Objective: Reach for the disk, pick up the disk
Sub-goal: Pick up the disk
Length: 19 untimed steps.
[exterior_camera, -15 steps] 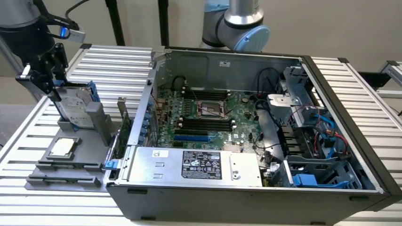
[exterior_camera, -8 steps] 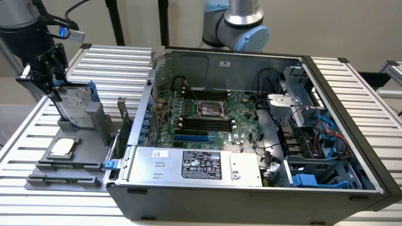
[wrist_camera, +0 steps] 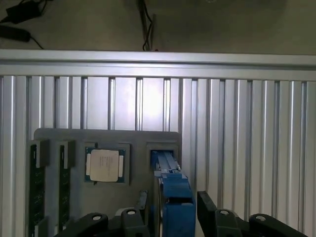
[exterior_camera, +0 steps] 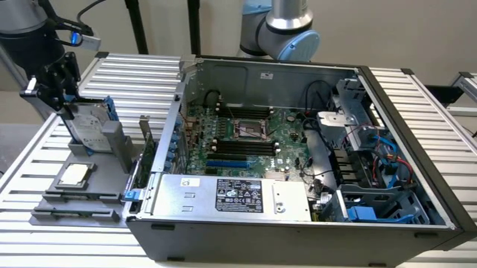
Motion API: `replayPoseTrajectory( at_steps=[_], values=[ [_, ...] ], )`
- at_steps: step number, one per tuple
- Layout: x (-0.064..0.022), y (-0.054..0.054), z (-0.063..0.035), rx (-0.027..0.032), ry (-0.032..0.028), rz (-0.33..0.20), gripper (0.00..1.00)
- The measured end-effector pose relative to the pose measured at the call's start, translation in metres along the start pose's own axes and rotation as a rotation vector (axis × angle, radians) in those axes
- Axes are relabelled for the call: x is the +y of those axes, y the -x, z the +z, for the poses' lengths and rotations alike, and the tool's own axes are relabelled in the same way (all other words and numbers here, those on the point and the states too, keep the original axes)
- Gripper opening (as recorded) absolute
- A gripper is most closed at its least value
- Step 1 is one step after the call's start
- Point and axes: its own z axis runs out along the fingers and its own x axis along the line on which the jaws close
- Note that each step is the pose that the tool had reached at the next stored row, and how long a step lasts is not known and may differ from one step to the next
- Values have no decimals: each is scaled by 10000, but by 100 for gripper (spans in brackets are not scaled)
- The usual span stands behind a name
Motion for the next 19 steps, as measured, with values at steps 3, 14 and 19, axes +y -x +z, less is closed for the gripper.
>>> replayPoseTrajectory(
  at_steps=[3,14,19],
  values=[
    [0,-1,-1,-4,2,-1,39],
    [2,-28,0,-30,0,28,33],
    [2,-52,-2,-30,0,69,33]
  ],
)
